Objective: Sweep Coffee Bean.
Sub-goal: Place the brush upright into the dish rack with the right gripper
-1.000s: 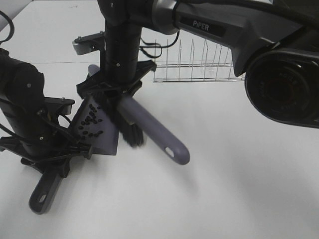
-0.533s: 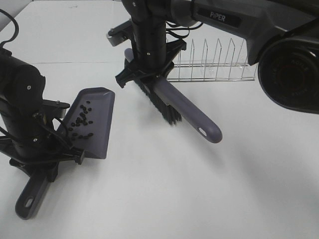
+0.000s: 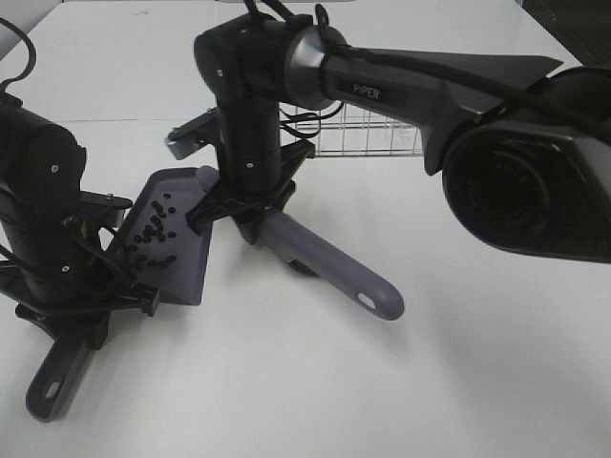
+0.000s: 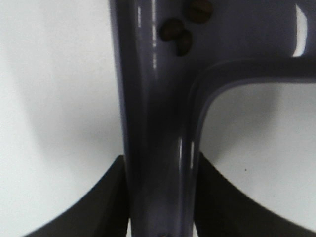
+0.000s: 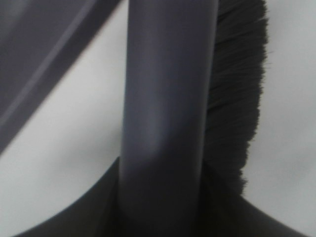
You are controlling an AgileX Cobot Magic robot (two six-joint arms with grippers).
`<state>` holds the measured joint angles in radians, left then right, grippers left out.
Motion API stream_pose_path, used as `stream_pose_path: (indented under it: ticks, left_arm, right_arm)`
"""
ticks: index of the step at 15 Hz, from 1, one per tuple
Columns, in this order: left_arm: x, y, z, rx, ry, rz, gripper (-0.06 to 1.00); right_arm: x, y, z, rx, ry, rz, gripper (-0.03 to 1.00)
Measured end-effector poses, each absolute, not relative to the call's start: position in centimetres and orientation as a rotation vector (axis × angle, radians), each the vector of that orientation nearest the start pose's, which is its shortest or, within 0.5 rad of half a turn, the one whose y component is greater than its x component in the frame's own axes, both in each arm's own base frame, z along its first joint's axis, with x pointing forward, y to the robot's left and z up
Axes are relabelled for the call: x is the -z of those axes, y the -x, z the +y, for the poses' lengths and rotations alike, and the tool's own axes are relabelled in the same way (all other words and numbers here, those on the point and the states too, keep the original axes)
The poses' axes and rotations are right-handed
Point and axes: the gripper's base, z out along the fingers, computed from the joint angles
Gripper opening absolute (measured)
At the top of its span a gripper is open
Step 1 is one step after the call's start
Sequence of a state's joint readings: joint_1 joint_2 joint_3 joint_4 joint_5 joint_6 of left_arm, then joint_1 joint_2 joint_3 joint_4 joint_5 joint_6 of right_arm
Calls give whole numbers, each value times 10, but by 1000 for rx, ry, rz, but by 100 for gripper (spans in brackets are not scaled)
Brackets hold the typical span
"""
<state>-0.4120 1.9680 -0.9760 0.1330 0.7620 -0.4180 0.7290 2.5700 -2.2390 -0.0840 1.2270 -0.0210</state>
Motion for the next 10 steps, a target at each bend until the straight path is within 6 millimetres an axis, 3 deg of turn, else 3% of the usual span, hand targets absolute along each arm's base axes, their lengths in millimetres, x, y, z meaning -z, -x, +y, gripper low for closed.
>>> stream_pose_path:
  ticks: [2,4,6,10]
  left_arm:
    - [-95,-286,-117,-179,-138,3189,35]
    - [-95,-286,-117,-179,-138,3189,35]
    - [-95,-286,-117,-179,-138,3189,35]
    - [-95,-286,-117,-179,-138,3189,35]
  right_arm:
    - [-138,-377,368,-69,1152,2720,30]
    - [-161,-375,381,-172,1084,2675,30]
    - [-172,-382,374,-140,1030,2659,30]
    - [-206,-414,332,-36,880,2618,30]
